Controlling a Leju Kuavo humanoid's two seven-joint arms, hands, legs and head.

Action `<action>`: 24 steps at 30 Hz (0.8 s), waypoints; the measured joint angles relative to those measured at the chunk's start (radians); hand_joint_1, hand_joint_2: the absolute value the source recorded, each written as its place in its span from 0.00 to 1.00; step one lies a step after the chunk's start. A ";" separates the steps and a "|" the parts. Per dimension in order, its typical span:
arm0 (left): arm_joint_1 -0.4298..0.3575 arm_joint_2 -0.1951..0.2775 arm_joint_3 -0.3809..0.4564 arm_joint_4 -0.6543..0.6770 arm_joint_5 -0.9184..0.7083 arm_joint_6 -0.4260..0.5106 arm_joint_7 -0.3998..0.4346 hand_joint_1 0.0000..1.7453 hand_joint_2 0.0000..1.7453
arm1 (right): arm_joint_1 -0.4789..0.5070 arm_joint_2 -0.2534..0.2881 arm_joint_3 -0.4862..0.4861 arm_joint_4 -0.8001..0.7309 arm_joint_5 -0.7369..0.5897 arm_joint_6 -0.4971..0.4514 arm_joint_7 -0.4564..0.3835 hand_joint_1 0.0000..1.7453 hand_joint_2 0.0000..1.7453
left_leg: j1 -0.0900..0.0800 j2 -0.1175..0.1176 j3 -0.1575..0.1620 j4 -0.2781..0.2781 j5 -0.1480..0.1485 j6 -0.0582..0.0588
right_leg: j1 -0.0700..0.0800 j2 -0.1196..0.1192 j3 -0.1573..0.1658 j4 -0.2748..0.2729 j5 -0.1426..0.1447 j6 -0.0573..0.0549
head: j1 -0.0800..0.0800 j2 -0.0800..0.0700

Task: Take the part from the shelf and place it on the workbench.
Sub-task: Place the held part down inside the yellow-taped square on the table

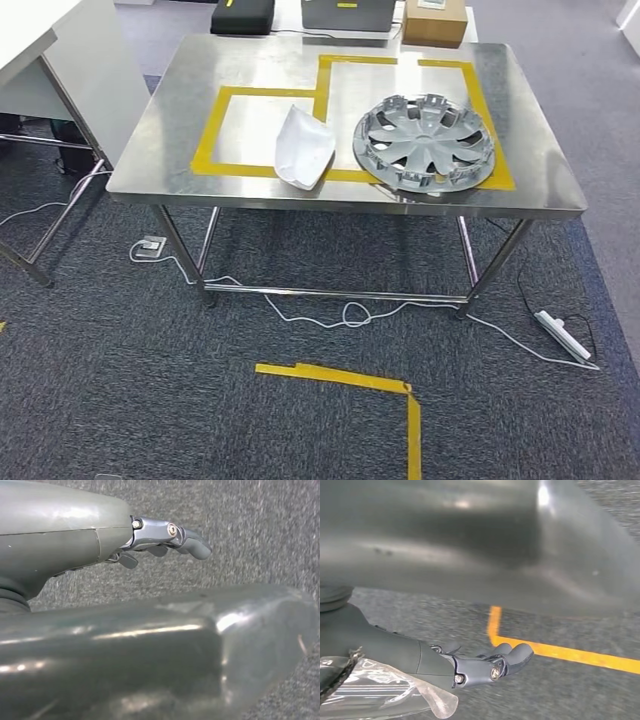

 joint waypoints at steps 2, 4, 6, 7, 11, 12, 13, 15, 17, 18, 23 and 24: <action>-0.002 -0.007 0.000 0.000 -0.002 -0.001 -0.007 0.00 0.00 | 0.017 0.000 -0.003 -0.022 -0.010 0.008 0.015 0.00 0.00 | -0.002 -0.010 -0.032 0.014 0.017 -0.003 | 0.001 0.010 0.074 -0.075 0.060 -0.007 | 0.000 0.000; -0.005 -0.012 -0.001 0.001 0.001 0.002 -0.010 0.00 0.00 | 0.031 0.000 -0.004 -0.044 -0.017 0.013 0.024 0.00 0.00 | -0.005 -0.021 -0.058 0.027 0.033 -0.010 | 0.001 0.044 0.188 -0.228 0.078 -0.017 | 0.000 0.000; -0.006 -0.013 -0.001 0.001 0.011 0.009 -0.011 0.00 0.00 | 0.040 0.000 -0.006 -0.060 -0.022 0.018 0.031 0.00 0.00 | -0.007 -0.032 -0.072 0.034 0.052 -0.019 | 0.003 0.064 0.246 -0.323 0.058 -0.025 | 0.000 0.000; -0.005 -0.013 -0.001 0.001 0.017 0.012 -0.011 0.00 0.00 | 0.044 0.000 -0.006 -0.066 -0.023 0.020 0.033 0.00 0.00 | -0.007 -0.039 -0.076 0.034 0.064 -0.024 | 0.005 0.059 0.247 -0.337 0.056 -0.029 | 0.000 0.000; 0.006 -0.011 -0.006 0.003 0.051 0.019 -0.007 0.00 0.00 | 0.070 0.000 -0.014 -0.095 -0.029 0.054 0.040 0.00 0.00 | -0.002 -0.036 -0.106 0.092 -0.014 -0.047 | -0.004 0.013 0.203 -0.335 0.091 -0.054 | -0.005 0.000; 0.009 -0.011 -0.012 0.004 0.063 0.019 -0.005 0.00 0.00 | 0.080 -0.001 -0.018 -0.108 -0.031 0.065 0.042 0.00 0.00 | 0.002 -0.025 -0.112 0.144 -0.077 -0.055 | -0.002 0.001 0.192 -0.334 0.101 -0.057 | -0.010 0.000; 0.012 -0.011 -0.018 0.005 0.072 0.019 -0.003 0.00 0.00 | 0.090 -0.001 -0.022 -0.118 -0.032 0.075 0.043 0.00 0.00 | 0.007 -0.018 -0.114 0.204 -0.131 -0.061 | -0.001 -0.012 0.180 -0.333 0.110 -0.059 | -0.013 0.000; 0.016 -0.011 -0.030 0.006 0.084 0.019 0.000 0.00 0.00 | 0.098 -0.001 -0.028 -0.133 -0.033 0.085 0.044 0.00 0.00 | 0.016 -0.011 -0.102 0.294 -0.154 -0.072 | 0.000 -0.038 0.150 -0.326 0.128 -0.056 | -0.014 0.000; 0.021 -0.010 -0.040 0.006 0.094 0.018 0.006 0.00 0.00 | 0.100 -0.001 -0.032 -0.143 -0.035 0.090 0.045 0.00 0.00 | 0.024 -0.005 -0.057 0.293 -0.088 -0.079 | 0.000 -0.058 0.114 -0.309 0.143 -0.051 | -0.014 0.000; 0.024 -0.010 -0.046 0.007 0.098 0.018 0.009 0.00 0.00 | 0.101 -0.001 -0.033 -0.147 -0.035 0.091 0.045 0.00 0.00 | 0.027 0.004 -0.011 0.246 -0.061 -0.080 | -0.001 -0.066 0.098 -0.298 0.150 -0.047 | -0.014 0.000; 0.035 -0.008 -0.064 0.006 0.108 0.018 0.012 0.00 0.00 | 0.105 -0.001 -0.034 -0.163 -0.035 0.095 0.045 0.00 0.00 | 0.014 0.044 0.134 0.001 -0.104 -0.048 | 0.000 -0.097 0.066 -0.271 0.187 -0.017 | -0.014 0.000; 0.039 -0.009 -0.065 0.006 0.109 0.018 0.013 0.00 0.00 | 0.106 -0.001 -0.034 -0.166 -0.036 0.096 0.045 0.00 0.00 | 0.013 0.041 0.123 0.003 -0.095 -0.037 | -0.003 -0.094 0.064 -0.271 0.189 -0.010 | -0.015 0.000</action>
